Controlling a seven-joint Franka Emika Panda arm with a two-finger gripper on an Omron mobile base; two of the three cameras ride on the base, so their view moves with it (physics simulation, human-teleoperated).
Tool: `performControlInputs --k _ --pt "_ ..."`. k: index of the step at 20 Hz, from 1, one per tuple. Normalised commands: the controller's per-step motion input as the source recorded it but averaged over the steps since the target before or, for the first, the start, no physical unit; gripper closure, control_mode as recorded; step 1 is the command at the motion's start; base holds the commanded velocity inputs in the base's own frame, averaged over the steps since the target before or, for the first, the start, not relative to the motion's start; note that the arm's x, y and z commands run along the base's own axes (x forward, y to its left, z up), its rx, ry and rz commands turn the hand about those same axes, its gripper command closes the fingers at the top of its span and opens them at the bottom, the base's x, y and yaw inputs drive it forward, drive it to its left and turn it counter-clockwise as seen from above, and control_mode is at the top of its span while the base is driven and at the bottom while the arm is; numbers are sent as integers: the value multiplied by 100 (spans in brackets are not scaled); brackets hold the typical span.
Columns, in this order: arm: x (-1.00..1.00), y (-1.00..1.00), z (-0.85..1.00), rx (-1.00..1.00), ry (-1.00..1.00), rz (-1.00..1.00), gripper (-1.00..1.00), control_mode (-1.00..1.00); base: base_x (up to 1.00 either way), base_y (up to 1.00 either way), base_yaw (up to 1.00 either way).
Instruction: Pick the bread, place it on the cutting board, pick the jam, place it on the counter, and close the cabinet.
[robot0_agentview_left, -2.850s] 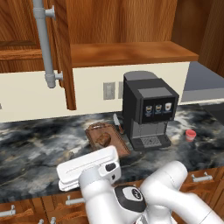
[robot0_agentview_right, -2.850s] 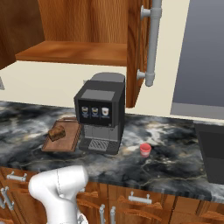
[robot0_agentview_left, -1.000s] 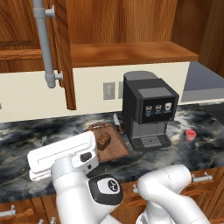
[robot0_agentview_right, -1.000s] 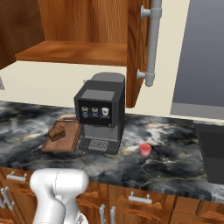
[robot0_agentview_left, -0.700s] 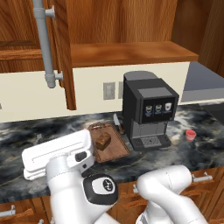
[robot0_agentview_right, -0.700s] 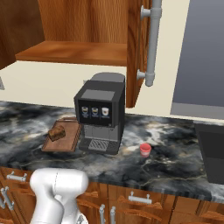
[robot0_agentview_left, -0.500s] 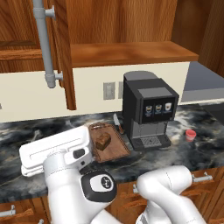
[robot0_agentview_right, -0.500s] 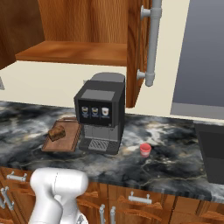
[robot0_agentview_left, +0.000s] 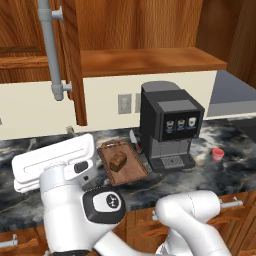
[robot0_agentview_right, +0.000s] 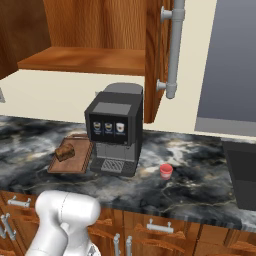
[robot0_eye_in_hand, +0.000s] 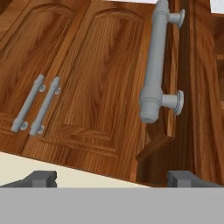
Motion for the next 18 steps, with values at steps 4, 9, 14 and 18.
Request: performControlInputs --k 4,9,14,18 --pt "0 10 23 0 0 -5 -100 -100 0 0 0" --pt "0 4 22 0 0 -7 -100 -100 0 0 0" --pt "0 1 21 0 0 -8 -100 -100 0 0 0" --pt "0 0 19 0 -2 -8 -100 -100 0 0 0"
